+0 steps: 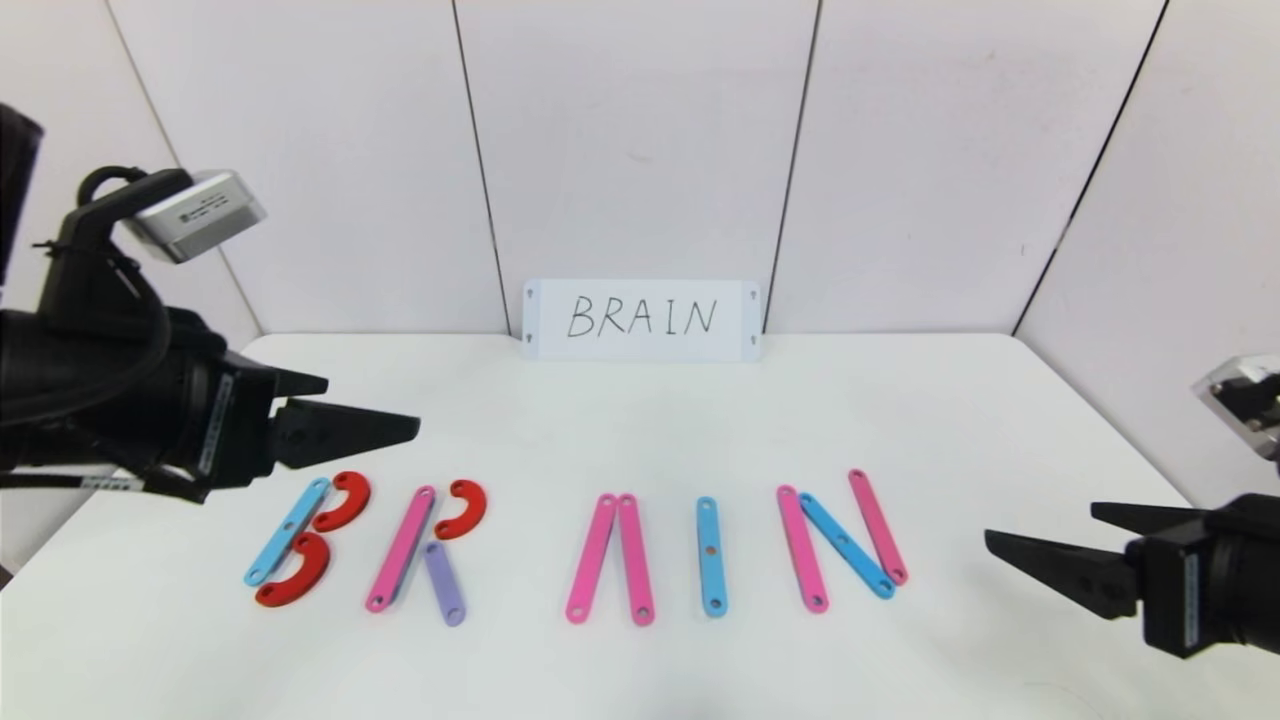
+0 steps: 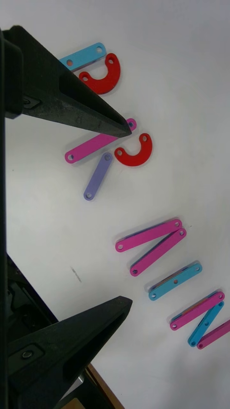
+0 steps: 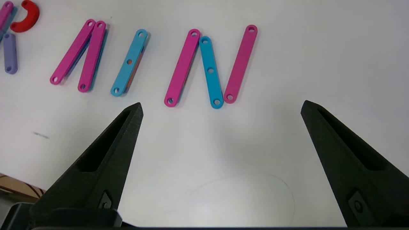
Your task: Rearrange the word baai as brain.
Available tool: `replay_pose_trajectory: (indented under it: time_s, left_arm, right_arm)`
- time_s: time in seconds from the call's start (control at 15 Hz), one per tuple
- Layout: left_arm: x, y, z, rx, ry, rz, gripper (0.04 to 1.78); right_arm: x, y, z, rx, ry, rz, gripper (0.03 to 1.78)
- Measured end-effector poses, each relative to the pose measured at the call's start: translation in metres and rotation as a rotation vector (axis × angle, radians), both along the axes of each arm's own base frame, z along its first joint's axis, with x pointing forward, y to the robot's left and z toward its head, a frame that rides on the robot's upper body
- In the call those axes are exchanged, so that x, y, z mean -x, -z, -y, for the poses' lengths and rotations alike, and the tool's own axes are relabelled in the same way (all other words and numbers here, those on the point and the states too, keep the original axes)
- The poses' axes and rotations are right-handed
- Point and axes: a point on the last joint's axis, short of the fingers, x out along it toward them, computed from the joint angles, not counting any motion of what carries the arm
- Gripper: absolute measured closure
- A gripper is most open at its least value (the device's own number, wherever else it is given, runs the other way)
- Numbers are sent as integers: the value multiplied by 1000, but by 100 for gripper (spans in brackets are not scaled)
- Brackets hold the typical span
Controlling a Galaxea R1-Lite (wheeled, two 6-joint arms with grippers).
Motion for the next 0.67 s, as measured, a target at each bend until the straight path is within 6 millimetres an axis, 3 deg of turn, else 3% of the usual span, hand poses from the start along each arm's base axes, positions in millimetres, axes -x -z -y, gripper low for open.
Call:
replay_pose_trajectory:
  time_s: [0.33,0.67]
  left_arm:
    - [68,23,-22,12,-15,35,8]
    - [130,42,-43,25,-124,163,8]
  right_arm:
    - [62,-2,26,88,-30,49,8]
    - [108,-4,46,58,63,186,8]
